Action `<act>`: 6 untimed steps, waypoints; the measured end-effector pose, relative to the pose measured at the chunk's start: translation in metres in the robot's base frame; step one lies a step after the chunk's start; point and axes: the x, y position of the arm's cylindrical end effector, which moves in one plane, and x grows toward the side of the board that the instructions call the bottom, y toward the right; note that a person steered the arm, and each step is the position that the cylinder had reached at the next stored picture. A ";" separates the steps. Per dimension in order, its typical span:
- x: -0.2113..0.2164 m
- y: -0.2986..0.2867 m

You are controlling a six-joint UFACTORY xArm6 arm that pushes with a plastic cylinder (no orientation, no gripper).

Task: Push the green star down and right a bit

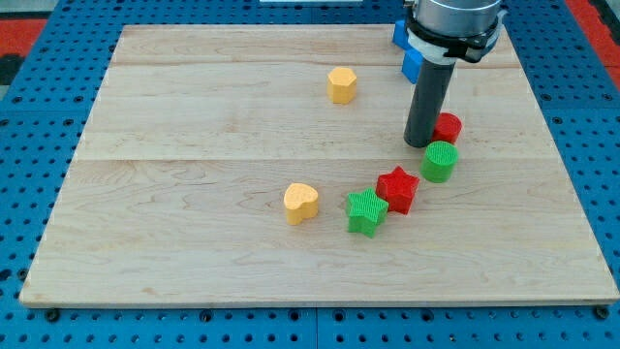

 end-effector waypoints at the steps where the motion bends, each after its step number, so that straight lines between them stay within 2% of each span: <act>1: 0.014 -0.001; 2: 0.026 -0.003; 4: 0.025 -0.093; 5: 0.065 -0.095; 6: 0.113 -0.052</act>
